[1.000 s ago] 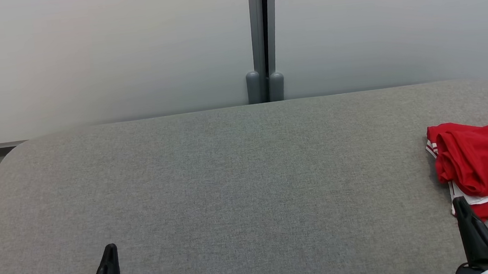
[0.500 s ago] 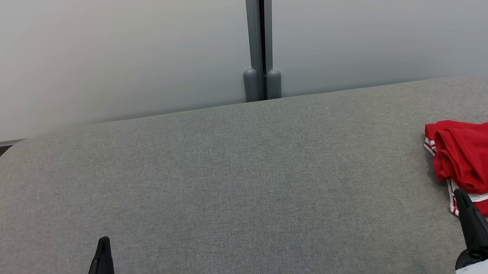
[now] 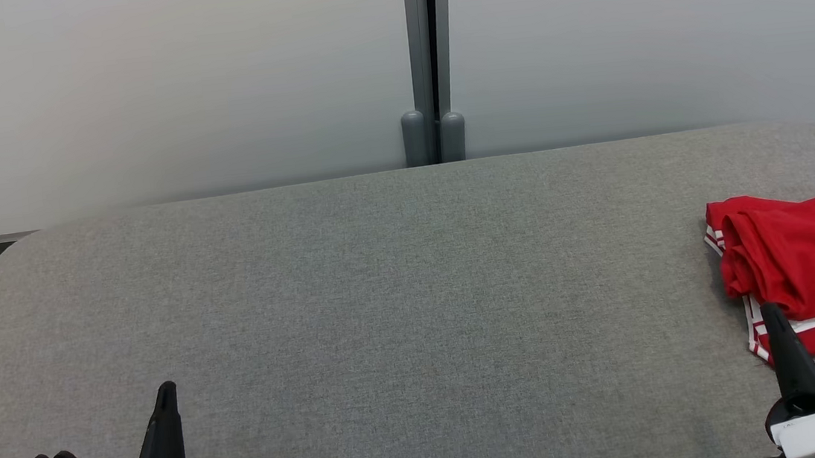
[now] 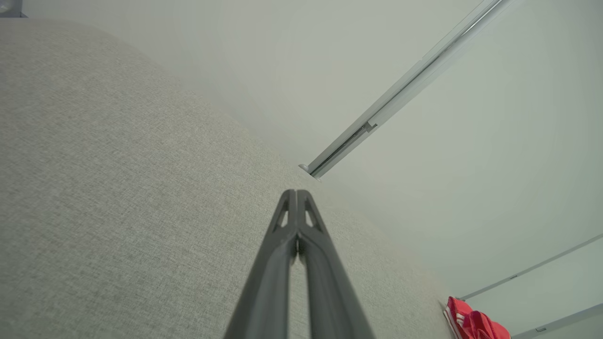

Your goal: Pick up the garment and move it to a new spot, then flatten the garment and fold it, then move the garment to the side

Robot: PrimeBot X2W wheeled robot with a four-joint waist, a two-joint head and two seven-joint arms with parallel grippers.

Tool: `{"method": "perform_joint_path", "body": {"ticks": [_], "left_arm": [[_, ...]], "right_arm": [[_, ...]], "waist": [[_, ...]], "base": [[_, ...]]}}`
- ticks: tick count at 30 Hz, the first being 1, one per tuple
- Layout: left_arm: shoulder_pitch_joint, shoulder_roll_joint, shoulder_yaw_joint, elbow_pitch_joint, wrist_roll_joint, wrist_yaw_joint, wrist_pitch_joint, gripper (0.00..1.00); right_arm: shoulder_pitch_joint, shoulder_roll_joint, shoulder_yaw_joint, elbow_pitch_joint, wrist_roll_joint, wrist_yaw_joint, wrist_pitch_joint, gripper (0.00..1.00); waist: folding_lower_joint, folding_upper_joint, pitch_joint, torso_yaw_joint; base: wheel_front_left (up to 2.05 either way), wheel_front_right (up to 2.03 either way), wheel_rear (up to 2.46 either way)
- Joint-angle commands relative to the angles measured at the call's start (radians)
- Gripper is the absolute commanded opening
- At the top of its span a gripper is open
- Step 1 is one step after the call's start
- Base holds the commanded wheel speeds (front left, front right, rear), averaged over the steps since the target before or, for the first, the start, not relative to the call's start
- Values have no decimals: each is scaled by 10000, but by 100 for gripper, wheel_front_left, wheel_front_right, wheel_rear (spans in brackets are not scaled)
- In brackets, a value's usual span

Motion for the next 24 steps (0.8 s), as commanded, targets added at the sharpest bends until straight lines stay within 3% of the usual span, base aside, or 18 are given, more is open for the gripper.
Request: {"method": "perform_joint_path", "body": {"ticks": [1, 24], "left_arm": [[-345, 28, 150, -43, -353, -93, 69, 0], [-786, -276, 702, 233, -2596, -502, 660, 0]], "right_arm": [[-279, -66, -57, -27, 406, -5, 32, 0], [-890, -3, -171, 688, 2882, -4, 176, 0]], "waist": [[0, -1, 11, -9], [0, -1, 144, -122]], "base": [[0, 0, 0], [0, 0, 0]]}}
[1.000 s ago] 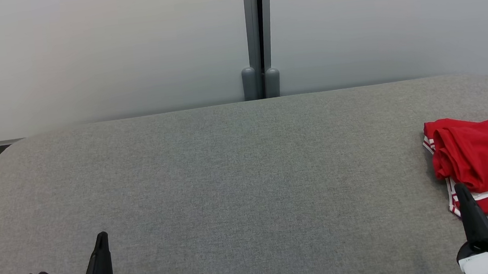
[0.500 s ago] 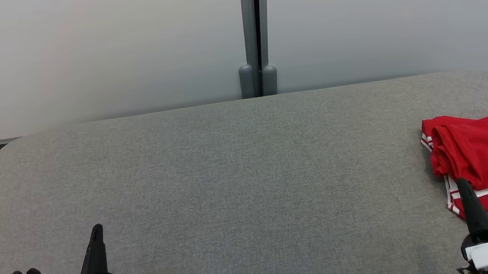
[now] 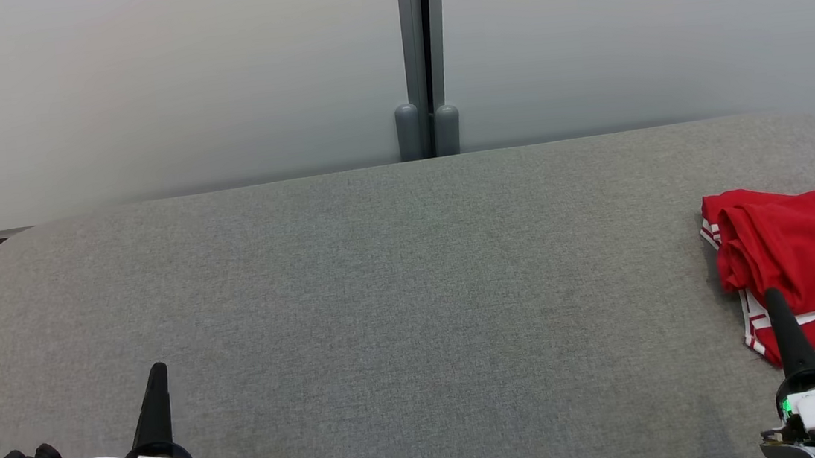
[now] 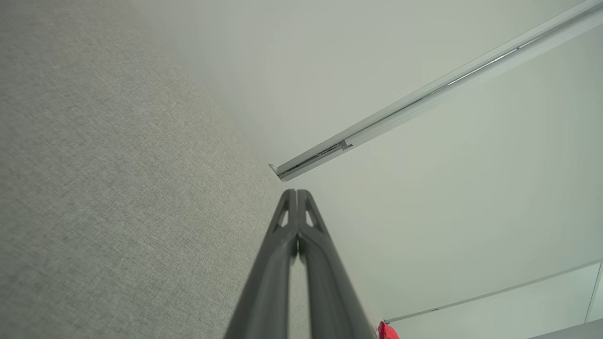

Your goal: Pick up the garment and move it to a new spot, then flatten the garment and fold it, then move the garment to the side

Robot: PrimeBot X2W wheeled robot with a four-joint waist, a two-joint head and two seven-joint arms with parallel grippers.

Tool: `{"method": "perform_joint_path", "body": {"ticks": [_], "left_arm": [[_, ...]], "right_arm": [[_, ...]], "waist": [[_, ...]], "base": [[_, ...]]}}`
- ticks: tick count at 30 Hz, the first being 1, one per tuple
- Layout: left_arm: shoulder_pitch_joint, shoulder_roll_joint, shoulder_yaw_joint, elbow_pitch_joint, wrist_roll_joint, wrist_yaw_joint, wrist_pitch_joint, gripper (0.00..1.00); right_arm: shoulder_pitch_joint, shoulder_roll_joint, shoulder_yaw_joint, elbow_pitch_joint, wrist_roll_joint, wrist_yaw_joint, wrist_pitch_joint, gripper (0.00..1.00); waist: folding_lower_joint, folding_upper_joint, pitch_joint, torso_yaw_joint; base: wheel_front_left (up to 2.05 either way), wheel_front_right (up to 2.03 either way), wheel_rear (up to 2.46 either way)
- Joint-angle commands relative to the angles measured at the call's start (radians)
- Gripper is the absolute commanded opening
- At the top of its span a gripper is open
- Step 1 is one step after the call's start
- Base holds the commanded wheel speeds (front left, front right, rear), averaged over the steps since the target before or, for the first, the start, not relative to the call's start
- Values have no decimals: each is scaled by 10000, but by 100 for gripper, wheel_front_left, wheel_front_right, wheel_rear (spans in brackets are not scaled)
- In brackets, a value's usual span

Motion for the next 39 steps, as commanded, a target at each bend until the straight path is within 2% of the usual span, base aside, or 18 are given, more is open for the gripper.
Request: {"method": "perform_joint_path", "body": {"ticks": [1, 39], "left_arm": [[-335, 29, 110, -52, -220, -80, 66, 0], [-889, -393, 852, 308, -3167, -617, 867, 0]], "right_arm": [[-227, -46, -28, -5, 256, 5, 56, 0], [-1026, 76, -225, 945, 3477, 2, 277, 0]], "waist": [[0, -1, 7, -6], [0, -1, 237, -200]], "base": [[0, 0, 0], [0, 0, 0]]}}
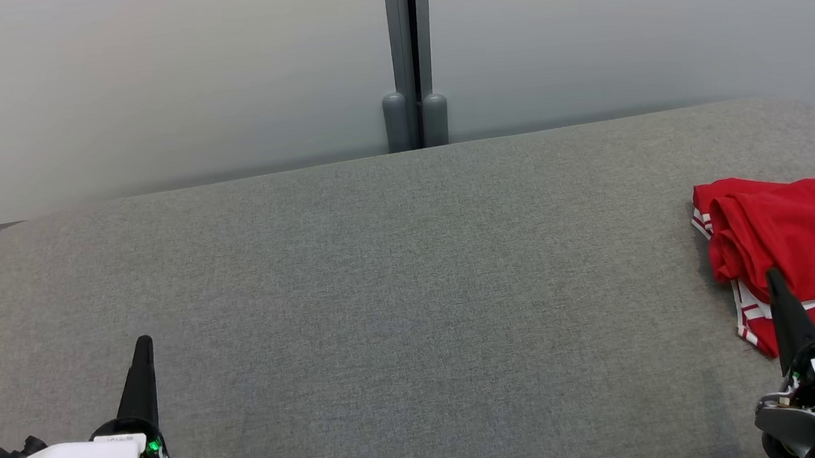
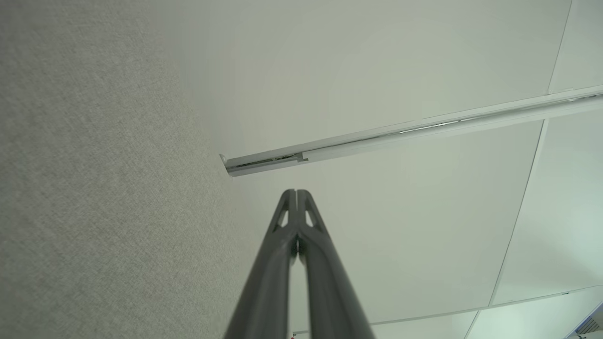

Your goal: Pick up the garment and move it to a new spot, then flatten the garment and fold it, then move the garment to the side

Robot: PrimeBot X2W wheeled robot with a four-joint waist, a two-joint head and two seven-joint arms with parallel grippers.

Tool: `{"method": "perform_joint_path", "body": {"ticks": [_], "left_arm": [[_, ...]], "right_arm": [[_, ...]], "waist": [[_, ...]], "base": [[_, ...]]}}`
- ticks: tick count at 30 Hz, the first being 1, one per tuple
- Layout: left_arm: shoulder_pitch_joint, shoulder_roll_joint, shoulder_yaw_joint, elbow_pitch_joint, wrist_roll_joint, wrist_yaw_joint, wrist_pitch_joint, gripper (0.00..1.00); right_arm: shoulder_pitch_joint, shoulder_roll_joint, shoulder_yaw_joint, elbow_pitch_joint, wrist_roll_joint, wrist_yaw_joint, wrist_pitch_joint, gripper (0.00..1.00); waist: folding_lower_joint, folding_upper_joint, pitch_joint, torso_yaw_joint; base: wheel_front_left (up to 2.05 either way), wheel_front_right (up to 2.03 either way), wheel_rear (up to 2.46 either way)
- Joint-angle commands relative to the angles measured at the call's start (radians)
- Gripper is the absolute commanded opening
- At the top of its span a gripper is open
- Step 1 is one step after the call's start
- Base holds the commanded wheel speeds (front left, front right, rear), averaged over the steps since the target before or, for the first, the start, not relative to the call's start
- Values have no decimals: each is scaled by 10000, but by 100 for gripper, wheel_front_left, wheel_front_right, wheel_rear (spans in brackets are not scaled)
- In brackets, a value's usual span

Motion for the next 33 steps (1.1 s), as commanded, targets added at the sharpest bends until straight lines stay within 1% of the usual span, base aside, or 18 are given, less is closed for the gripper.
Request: {"method": "perform_joint_path", "body": {"ticks": [1, 20, 33], "left_arm": [[-225, 0, 71, -15, -137, -92, 39, 0], [-407, -157, 370, 133, -1291, -283, 362, 0], [-405, -160, 367, 120, -1241, -283, 358, 0]], "right_arm": [[-152, -12, -18, 17, 146, 2, 64, 0], [-485, 49, -110, 405, 1408, 0, 169, 0], [-454, 66, -135, 397, 1333, 0, 168, 0]], "waist": [[0, -1, 4, -3], [0, -1, 119, -100], [0, -1, 119, -100]], "base": [[0, 0, 0], [0, 0, 0], [0, 0, 0]]}}
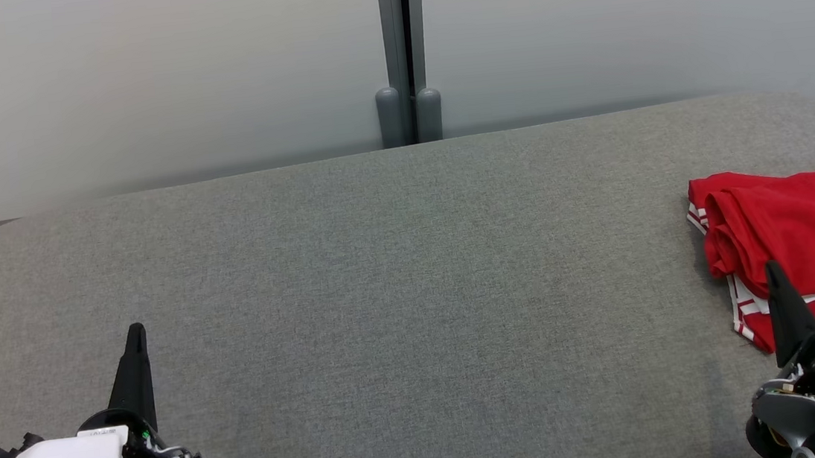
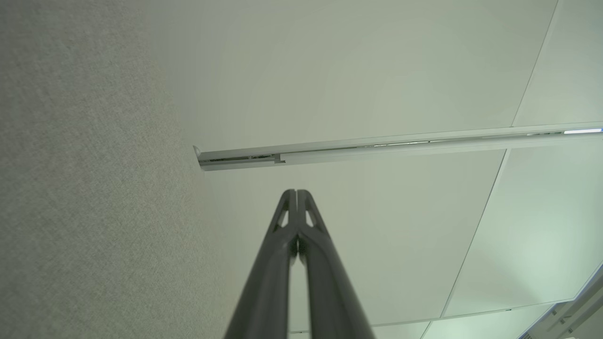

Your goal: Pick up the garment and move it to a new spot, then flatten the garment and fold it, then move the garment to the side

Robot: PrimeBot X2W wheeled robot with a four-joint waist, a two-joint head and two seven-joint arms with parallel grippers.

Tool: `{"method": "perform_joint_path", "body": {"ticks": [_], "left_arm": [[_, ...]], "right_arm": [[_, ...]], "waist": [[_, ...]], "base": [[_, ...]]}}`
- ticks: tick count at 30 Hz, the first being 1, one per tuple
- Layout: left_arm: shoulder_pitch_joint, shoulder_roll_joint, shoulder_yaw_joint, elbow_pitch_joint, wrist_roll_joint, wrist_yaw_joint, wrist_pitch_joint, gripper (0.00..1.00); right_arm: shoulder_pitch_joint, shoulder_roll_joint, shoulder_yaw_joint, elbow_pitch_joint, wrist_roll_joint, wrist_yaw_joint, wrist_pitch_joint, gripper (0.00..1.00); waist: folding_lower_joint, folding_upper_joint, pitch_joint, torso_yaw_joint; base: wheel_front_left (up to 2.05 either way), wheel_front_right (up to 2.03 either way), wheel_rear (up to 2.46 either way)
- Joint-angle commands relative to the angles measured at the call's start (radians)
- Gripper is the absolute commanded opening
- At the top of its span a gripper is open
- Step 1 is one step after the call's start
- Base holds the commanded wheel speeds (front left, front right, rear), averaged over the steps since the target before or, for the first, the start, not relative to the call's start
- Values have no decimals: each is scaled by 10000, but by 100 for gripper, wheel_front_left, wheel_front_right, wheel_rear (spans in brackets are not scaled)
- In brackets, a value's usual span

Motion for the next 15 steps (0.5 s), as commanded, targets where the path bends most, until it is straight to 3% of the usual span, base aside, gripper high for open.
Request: {"method": "perform_joint_path", "body": {"ticks": [1, 15], "left_arm": [[-126, 33, 41, 2, -5, -44, 20, 0], [-127, 26, 47, 0, 8, -44, 23, 0]], "right_arm": [[-98, -4, -12, 29, 9, 0, 29, 0], [-102, 14, -39, 30, -16, 0, 47, 0]], "waist": [[0, 0, 0, 0], [0, 0, 0, 0]], "base": [[0, 0, 0], [0, 0, 0]]}}
